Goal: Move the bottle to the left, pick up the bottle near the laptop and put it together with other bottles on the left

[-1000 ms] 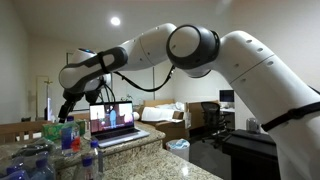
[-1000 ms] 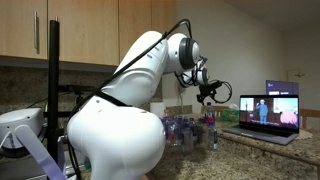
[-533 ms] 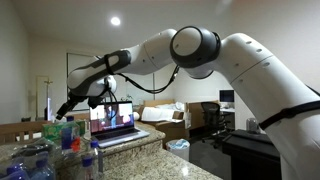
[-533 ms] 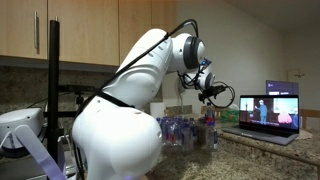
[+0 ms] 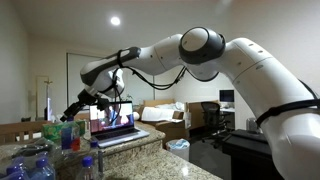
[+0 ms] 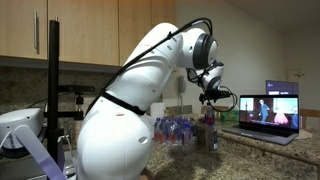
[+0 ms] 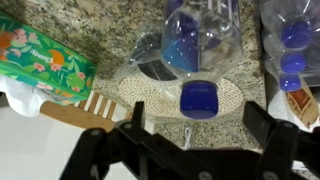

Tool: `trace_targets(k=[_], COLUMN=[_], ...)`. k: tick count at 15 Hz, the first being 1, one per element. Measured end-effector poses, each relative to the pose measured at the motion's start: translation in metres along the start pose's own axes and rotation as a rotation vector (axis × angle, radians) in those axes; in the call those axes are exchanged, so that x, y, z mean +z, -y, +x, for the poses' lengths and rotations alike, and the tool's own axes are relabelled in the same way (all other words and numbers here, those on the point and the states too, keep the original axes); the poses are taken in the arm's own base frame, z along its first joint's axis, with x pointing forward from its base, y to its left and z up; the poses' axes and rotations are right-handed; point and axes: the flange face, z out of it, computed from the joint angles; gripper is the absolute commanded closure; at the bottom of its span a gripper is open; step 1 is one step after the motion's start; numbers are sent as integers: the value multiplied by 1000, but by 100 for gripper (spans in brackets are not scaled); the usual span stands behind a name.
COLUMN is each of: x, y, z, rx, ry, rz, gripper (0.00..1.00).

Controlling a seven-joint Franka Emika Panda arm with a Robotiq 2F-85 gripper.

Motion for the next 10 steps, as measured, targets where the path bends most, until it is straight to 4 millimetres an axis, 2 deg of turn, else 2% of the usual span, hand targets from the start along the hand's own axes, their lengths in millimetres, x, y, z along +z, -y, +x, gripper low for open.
trace_targets(k=[2, 3, 4, 6, 8, 10], x=[1, 2, 5, 11, 17, 17], y=[-5, -6, -7, -5, -4, -5], z=[-10, -13, -16, -22, -27, -25], rx=[26, 33, 35, 29, 13, -10], ry=[16, 20, 23, 29, 35, 32], rz=[24, 33, 43, 70, 86, 83], gripper=[0, 5, 27, 32, 46, 56])
